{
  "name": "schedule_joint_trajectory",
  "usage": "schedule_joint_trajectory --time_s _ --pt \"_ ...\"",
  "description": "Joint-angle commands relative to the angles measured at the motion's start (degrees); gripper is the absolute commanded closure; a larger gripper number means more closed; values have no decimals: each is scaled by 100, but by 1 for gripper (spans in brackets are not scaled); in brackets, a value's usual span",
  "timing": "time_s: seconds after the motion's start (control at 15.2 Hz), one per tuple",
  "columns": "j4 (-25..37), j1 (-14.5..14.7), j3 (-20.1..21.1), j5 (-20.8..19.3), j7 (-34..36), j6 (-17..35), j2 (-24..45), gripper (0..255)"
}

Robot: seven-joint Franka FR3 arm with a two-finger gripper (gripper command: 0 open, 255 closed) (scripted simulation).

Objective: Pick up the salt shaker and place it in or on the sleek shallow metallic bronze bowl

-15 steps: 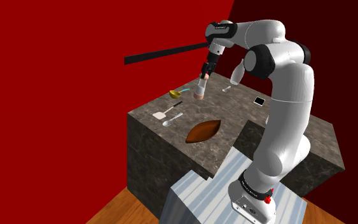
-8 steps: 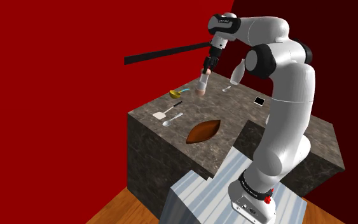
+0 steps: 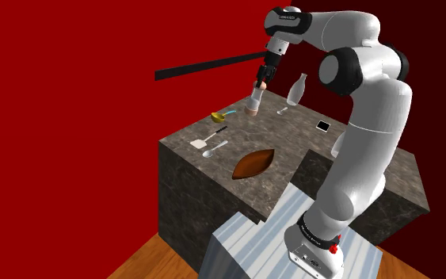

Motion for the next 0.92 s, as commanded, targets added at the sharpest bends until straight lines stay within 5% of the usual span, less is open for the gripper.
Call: schedule_joint_trajectory --time_s 0.0,0.86 --pt "-698 205 -5 -209 136 191 -573 255" --pt "-3572 644 604 -1182 1407 291 -3716 255"
